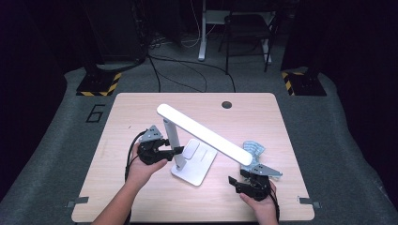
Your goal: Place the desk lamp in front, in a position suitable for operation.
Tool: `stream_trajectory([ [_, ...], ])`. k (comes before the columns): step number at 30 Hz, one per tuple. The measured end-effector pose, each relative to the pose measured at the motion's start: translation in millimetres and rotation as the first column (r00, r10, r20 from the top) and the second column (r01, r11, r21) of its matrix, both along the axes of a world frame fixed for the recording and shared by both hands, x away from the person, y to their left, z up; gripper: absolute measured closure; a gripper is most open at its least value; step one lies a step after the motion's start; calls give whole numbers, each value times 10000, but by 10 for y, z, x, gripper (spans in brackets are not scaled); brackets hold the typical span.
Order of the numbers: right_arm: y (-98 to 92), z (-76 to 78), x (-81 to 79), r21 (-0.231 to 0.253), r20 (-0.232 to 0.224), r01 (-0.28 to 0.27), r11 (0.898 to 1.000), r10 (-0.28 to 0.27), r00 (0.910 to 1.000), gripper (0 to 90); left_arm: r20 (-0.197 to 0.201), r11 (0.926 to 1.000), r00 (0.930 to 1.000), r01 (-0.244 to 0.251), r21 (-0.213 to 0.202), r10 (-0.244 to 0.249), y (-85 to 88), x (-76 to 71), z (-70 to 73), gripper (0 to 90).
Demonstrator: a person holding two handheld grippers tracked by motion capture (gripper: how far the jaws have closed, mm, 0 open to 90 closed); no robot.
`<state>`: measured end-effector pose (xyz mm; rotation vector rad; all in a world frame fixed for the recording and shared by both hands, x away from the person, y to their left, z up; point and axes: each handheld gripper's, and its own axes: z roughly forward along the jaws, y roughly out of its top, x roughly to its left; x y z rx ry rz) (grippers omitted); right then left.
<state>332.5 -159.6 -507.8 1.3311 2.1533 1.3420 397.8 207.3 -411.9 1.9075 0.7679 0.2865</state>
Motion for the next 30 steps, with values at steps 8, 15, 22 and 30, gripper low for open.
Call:
stream_trajectory([
  [8,10,-3,-1,5,-71,8,10000,-8,10000,366,79,9995,9996,262,159,-264,-35,-1,25,511],
  [15,-10,-3,-5,32,-79,-47,10000,47,10000,367,278,9988,9985,474,151,-478,-75,-2,42,483],
  [22,-4,-1,-2,-11,-19,-38,10000,38,10000,366,288,9962,9957,875,2,-875,-60,-107,29,464],
  [30,14,-3,-10,-48,-65,-34,10000,34,10000,366,301,9923,9919,1233,89,-1235,-69,-189,21,464],
])
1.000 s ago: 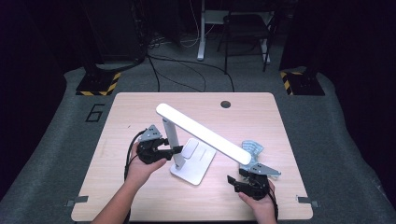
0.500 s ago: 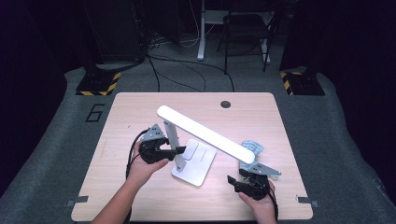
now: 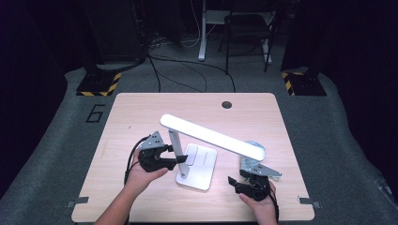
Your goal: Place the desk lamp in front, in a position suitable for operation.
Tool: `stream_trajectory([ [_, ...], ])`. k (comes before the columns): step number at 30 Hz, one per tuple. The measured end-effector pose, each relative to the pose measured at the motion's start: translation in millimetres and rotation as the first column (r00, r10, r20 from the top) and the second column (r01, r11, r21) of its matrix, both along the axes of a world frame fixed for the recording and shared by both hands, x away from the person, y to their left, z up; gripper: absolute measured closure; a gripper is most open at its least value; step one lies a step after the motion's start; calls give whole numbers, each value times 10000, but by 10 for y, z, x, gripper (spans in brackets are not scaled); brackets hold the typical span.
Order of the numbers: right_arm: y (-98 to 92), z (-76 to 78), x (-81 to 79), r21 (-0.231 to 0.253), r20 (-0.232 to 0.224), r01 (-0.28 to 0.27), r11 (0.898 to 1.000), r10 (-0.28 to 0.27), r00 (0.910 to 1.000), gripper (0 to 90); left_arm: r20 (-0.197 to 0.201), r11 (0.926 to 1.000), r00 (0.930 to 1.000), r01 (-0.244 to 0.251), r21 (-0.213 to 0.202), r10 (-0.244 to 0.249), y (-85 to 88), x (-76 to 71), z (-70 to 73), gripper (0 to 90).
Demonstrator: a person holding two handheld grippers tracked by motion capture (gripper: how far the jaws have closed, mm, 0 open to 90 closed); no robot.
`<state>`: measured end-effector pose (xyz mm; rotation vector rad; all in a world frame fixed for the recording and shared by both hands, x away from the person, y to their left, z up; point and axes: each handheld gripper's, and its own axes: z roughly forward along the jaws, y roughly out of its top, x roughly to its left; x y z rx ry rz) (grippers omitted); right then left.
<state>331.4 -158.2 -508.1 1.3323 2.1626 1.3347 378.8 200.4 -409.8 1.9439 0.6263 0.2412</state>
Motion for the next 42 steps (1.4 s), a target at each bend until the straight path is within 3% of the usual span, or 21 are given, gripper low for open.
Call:
stream_trajectory([
  [20,4,3,-5,84,25,56,9999,-57,10000,366,-126,9980,9979,633,12,-633,-76,-119,-24,507],
  [33,2,7,-8,98,83,57,9999,-57,9999,366,20,9952,9952,979,-28,-979,-126,-168,-25,510],
  [42,4,13,-12,100,99,89,9999,-90,9999,366,170,9936,9936,1109,221,-1113,-138,-203,-14,519],
])
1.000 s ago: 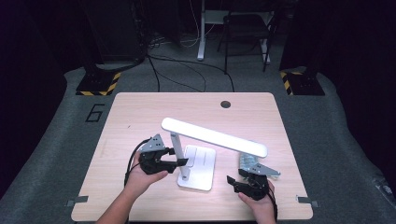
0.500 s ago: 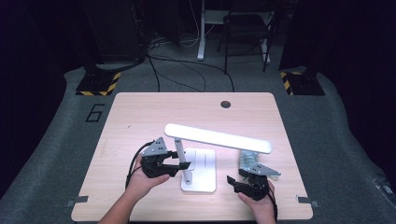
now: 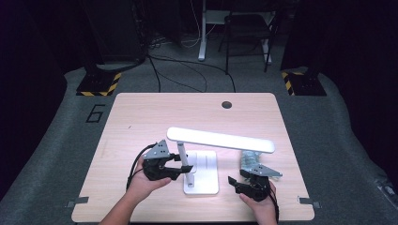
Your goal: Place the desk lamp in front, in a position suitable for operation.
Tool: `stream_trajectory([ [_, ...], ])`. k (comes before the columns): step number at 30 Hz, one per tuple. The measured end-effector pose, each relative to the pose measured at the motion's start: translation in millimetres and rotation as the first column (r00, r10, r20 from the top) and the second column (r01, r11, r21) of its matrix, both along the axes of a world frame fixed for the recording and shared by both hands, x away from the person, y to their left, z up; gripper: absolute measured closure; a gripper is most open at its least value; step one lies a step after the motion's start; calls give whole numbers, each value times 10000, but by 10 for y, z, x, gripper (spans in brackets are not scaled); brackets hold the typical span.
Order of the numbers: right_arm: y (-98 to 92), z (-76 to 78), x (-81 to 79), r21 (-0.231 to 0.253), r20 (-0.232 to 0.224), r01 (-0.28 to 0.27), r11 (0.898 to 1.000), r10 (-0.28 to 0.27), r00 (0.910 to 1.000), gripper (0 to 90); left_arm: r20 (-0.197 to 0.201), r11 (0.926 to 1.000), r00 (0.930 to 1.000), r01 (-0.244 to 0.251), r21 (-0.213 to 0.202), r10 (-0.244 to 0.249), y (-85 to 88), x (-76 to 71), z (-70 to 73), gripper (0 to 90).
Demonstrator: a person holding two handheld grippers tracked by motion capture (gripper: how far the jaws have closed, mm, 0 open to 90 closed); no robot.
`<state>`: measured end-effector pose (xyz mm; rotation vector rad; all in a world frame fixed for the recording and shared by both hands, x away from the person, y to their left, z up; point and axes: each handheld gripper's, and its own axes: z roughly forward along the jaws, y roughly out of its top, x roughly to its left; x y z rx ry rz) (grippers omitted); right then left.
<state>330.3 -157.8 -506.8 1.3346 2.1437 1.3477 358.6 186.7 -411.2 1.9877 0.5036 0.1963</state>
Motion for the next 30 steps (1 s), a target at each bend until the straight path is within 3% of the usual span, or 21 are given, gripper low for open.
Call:
stream_trajectory([
  [9,3,-5,2,15,-63,16,10000,-16,10000,366,403,9994,9987,-307,150,300,-31,-34,0,541],
  [21,-9,-5,7,40,-95,13,10000,-12,10000,366,372,9948,9944,-995,229,986,-53,45,15,546],
  [26,-13,-5,8,31,-89,-1,10000,2,10000,366,458,9886,9878,-1494,161,1485,-31,27,9,549],
  [30,-9,-5,7,36,-76,-7,10000,8,10000,366,470,9884,9879,-1494,256,1481,11,-11,12,547],
])
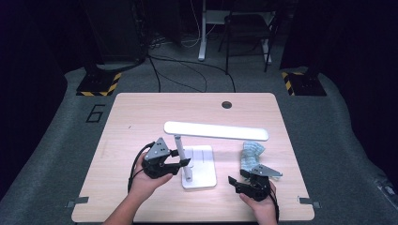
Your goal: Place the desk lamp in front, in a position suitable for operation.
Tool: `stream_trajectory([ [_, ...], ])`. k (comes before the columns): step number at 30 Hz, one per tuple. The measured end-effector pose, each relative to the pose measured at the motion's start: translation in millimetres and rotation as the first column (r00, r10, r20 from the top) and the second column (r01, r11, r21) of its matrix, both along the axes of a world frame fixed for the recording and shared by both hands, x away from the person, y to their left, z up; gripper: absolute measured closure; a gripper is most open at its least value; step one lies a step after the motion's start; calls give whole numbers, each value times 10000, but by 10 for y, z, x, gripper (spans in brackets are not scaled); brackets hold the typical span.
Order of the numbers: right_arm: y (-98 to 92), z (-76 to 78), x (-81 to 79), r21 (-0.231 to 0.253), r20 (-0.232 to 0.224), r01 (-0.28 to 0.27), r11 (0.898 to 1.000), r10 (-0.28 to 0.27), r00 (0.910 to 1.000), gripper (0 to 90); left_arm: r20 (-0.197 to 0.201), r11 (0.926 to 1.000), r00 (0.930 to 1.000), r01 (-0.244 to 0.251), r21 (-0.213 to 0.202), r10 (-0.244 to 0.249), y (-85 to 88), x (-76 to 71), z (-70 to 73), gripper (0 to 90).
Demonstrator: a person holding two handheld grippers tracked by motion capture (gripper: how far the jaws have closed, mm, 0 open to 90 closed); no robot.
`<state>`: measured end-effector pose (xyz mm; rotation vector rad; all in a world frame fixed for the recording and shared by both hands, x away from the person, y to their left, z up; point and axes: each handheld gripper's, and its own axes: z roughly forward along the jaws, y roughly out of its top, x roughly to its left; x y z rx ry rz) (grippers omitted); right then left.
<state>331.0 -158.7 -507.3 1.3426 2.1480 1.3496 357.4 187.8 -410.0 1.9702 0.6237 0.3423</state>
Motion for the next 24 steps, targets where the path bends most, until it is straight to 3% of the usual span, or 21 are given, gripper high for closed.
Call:
stream_trajectory([
  [12,14,-5,-1,-21,-24,37,10000,-37,10000,366,-346,9937,9942,1004,-500,-1022,67,-50,-14,514],
  [14,15,-6,-2,-13,-16,33,10000,-33,10000,366,-238,9931,9946,997,-610,-1013,65,-62,-27,515],
  [24,16,28,-18,-162,140,-139,9998,142,9998,367,194,9980,9985,514,-378,-507,41,-142,-24,535],
])
